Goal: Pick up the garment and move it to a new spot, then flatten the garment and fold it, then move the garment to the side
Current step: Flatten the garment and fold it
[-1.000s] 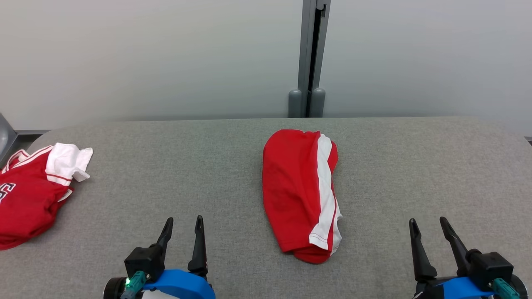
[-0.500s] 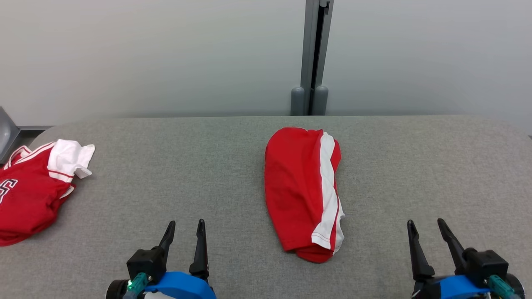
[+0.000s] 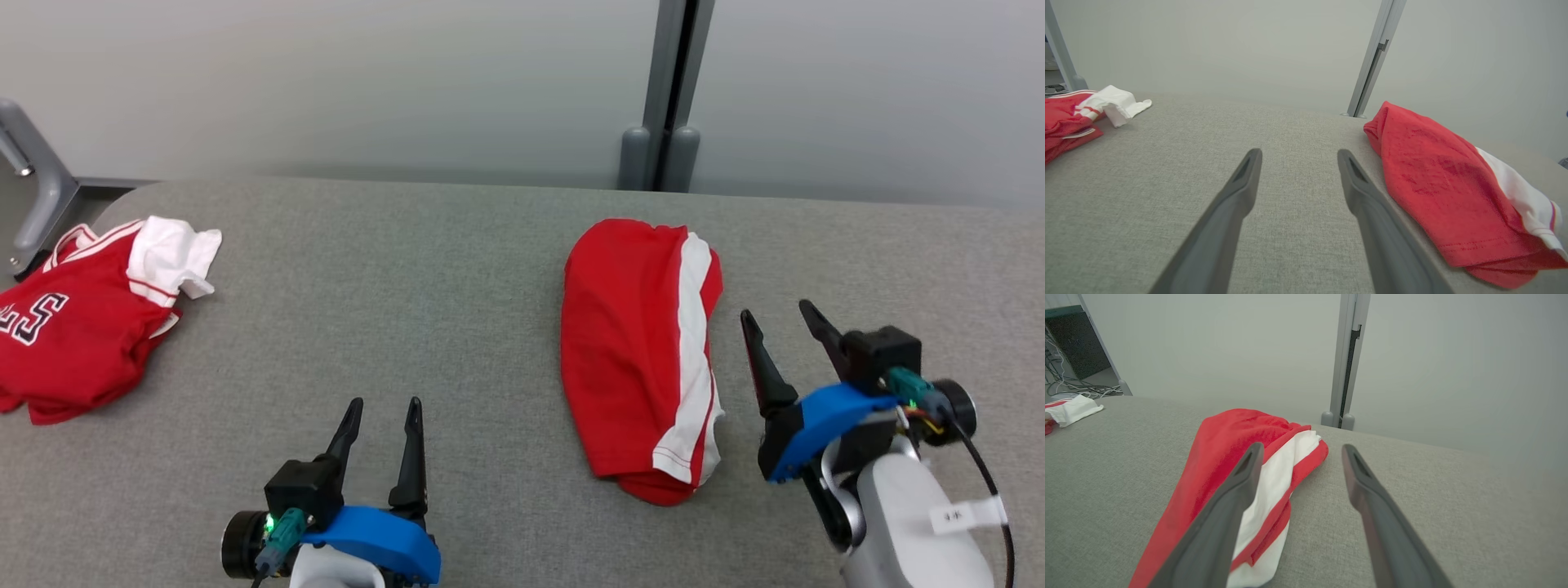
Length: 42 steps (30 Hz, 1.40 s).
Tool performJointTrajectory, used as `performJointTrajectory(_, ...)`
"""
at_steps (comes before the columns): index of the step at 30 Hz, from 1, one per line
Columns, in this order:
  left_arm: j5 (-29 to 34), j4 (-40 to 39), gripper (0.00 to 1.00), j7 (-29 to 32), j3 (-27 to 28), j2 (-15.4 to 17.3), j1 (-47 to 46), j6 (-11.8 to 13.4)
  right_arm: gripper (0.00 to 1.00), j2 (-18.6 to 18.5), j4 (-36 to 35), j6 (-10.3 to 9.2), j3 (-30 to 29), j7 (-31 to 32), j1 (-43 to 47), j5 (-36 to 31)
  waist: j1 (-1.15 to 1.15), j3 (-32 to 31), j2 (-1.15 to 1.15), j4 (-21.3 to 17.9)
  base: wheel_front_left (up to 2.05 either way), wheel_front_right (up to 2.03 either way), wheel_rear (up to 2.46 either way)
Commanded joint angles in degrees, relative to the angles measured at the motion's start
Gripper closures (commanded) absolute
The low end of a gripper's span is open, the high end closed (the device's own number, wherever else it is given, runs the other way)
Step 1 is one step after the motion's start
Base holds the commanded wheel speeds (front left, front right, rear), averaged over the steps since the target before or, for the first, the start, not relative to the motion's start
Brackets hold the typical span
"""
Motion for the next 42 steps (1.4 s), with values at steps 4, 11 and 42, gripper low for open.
performJointTrajectory(4,1.1,-0.8,0.00,-0.3,0.1,-0.7,-2.1,-0.5,0.00,-0.3,3.4,0.03,0.1,6.7,-7.5,-2.6,-0.01,4.1,0.00,4.0,0.00,0.00,0.00)
performJointTrajectory(11,1.5,-1.0,0.00,-0.3,0.8,-1.6,-3.7,-0.9,0.00,-0.4,10.2,0.03,-2.5,13.2,-15.5,-6.1,-0.01,7.8,0.00,7.6,0.00,0.00,0.00)
performJointTrajectory(42,3.5,0.2,0.00,-0.3,1.8,-2.8,-4.4,-2.4,1.00,-0.2,28.3,0.03,-2.5,7.3,-27.9,-0.7,-0.01,7.7,0.00,7.8,0.00,0.00,0.00)
